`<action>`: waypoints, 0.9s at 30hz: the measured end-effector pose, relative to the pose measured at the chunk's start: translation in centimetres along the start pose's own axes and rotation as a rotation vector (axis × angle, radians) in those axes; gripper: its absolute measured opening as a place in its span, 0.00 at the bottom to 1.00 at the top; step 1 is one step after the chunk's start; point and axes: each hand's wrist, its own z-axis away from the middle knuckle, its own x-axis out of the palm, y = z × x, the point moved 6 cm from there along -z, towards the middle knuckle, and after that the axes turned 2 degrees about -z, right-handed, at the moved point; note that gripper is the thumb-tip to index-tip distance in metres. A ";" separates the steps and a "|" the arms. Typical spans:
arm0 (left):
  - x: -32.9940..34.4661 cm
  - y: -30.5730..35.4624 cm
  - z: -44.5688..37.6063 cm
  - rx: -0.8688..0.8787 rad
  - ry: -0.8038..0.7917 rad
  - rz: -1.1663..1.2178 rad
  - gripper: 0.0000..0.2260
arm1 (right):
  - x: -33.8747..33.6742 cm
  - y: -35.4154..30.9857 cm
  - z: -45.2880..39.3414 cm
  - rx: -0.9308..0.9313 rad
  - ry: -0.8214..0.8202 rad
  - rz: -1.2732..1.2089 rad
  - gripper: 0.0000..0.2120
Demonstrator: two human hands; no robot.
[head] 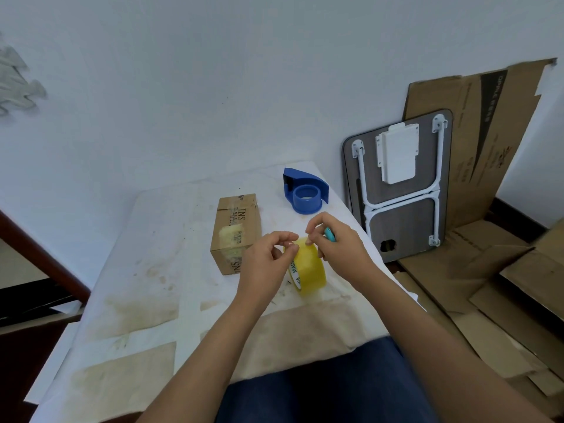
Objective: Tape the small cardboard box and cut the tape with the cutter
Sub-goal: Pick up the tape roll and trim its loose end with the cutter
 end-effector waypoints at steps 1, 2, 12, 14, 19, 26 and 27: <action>0.0 0.0 0.0 0.004 0.007 -0.009 0.08 | 0.1 0.0 0.0 0.001 -0.015 0.010 0.06; -0.1 0.0 0.0 0.011 0.014 -0.020 0.08 | 0.2 0.0 0.0 0.005 -0.033 0.015 0.07; -0.1 1.0 -0.1 0.106 0.084 -0.208 0.08 | 0.1 -1.0 0.1 -0.089 -0.027 0.221 0.07; -0.2 1.2 -0.1 0.127 0.092 -0.245 0.08 | 0.2 -1.1 0.2 -0.103 -0.008 0.254 0.07; -0.2 1.3 0.0 0.192 0.108 -0.300 0.07 | 0.4 -1.3 0.3 -0.127 0.005 0.305 0.07; -0.3 1.1 0.1 0.120 0.128 -0.243 0.05 | 0.4 -1.3 0.6 -0.137 0.031 0.289 0.05; -0.3 1.0 0.0 0.085 0.119 -0.214 0.05 | 0.4 -1.2 0.7 -0.133 0.039 0.280 0.05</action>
